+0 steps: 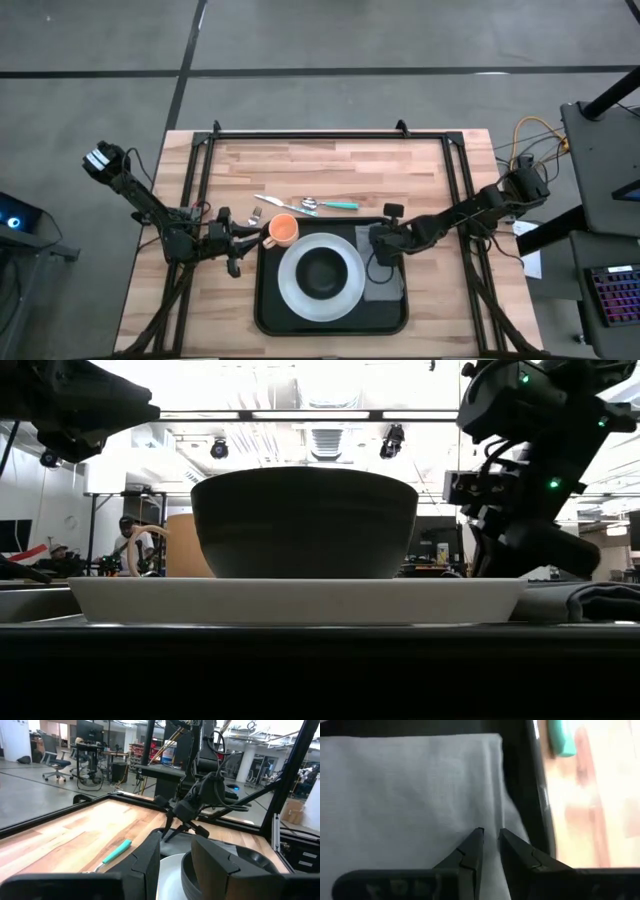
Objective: Set up tray
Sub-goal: Put the gray napkin on the black tray to the right of the white plate
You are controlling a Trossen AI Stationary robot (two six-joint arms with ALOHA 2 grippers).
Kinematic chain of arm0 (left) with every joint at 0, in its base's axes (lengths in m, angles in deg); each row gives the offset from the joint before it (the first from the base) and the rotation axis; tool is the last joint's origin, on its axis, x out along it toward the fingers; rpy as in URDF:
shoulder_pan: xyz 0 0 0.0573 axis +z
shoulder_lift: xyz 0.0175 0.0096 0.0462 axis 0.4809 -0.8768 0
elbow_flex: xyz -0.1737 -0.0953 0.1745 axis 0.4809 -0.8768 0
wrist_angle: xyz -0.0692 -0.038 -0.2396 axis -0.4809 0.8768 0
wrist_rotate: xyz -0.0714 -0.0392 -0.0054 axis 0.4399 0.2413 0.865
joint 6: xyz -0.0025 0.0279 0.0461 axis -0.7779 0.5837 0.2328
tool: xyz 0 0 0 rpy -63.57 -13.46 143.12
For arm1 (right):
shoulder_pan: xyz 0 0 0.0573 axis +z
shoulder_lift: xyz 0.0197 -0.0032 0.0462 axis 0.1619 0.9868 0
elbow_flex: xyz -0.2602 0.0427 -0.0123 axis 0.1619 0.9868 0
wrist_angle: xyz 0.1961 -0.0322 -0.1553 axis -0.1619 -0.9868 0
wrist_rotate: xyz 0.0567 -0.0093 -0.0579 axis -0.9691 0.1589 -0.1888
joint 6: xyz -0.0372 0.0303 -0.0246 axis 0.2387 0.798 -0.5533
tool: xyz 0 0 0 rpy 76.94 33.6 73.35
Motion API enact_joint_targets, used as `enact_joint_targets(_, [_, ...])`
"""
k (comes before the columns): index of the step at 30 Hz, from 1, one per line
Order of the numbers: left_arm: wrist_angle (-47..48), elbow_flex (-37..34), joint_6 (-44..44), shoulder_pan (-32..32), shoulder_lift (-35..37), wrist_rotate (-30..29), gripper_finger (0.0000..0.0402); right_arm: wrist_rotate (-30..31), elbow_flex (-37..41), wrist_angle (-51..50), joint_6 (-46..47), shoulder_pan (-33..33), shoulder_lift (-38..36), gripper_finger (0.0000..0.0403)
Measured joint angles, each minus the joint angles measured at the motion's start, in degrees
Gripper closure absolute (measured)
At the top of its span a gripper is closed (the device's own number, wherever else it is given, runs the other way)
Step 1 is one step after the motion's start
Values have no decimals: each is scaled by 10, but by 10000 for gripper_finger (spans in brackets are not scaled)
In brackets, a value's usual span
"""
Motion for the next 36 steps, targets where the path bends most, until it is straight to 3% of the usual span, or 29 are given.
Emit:
enact_joint_targets(8, [0, 0, -1, 0, 0, 1, 308, -14, -10, -36, 42, 16, 0, 349])
enact_joint_targets(16, [0, 0, -1, 0, 0, 1, 308, -18, -95, -133, 50, 27, 0, 349])
enact_joint_targets(25, [2, 0, -1, 0, 0, 1, 308, -122, -145, -155, 170, 123, 21, 349])
enact_joint_targets(31, [3, 0, -1, 0, 0, 0, 308, -124, -163, -172, 221, 180, 49, 349])
enact_joint_targets(36, [2, 1, -2, 0, 0, 1, 308, -118, -160, -172, 234, 185, 80, 349])
